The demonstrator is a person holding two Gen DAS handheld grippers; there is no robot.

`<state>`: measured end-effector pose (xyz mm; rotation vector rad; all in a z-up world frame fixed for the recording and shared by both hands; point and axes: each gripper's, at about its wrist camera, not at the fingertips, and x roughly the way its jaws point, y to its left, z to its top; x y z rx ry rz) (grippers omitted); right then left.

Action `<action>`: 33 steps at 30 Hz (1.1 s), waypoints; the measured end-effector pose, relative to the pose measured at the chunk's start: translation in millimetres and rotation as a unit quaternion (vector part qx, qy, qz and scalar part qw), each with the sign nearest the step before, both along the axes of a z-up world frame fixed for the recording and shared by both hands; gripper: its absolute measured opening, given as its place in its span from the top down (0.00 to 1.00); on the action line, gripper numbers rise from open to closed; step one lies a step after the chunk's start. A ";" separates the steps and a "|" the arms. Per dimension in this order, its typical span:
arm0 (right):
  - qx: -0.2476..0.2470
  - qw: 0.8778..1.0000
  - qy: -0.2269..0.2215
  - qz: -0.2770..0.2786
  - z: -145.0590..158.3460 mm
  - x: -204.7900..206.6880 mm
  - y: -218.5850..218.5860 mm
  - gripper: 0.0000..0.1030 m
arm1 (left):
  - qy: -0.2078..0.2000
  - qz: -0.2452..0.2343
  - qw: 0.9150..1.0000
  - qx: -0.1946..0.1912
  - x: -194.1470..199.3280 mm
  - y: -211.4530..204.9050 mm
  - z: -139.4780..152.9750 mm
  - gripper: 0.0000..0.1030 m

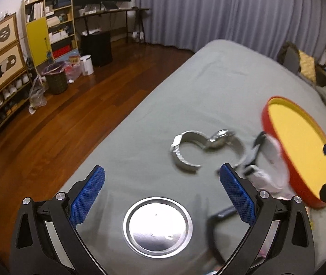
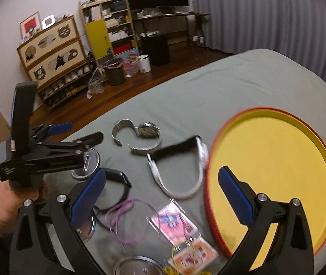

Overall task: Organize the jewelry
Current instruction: 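Move the right tool to the white band and close its fingers on it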

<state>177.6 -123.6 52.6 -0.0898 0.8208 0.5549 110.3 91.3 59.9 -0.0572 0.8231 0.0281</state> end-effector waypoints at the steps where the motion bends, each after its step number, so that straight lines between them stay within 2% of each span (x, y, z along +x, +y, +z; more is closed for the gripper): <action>1: -0.004 1.000 -0.001 0.004 -0.3 2.4 4.0 0.08 | 0.004 0.002 1.000 -0.001 0.4 3.6 -4.3 0.05; 6: -0.019 0.999 0.002 0.026 -10.9 11.1 21.1 0.08 | 0.047 0.018 0.999 -0.020 0.4 20.2 -32.7 0.05; 8: -0.024 0.999 0.009 0.030 -16.9 14.3 25.5 0.11 | 0.045 0.013 0.999 -0.012 -1.2 18.9 -34.9 0.05; 11: -0.034 0.999 0.019 0.034 -24.6 18.6 30.4 0.22 | 0.052 0.002 0.999 0.010 -3.4 14.4 -38.4 0.05; 17: -0.048 0.998 0.033 0.037 -38.4 24.8 34.0 0.23 | 0.063 -0.013 0.997 0.041 -15.2 9.8 -44.8 0.05; 25: -0.063 0.996 0.043 0.043 -48.0 27.3 40.1 0.29 | 0.066 -0.027 0.996 0.047 -31.7 10.8 -46.7 0.05; 28: -0.062 0.996 0.047 0.044 -50.6 27.7 41.9 0.35 | 0.067 -0.029 0.996 0.050 -32.5 10.2 -46.1 0.05; 31: -0.062 0.996 0.051 0.043 -51.7 28.2 41.4 0.36 | 0.070 -0.029 0.996 0.041 -32.1 11.7 -46.2 0.05; 33: -0.064 0.995 0.052 0.047 -51.5 28.0 42.7 0.42 | 0.072 -0.029 0.996 0.039 -31.8 11.6 -46.9 0.05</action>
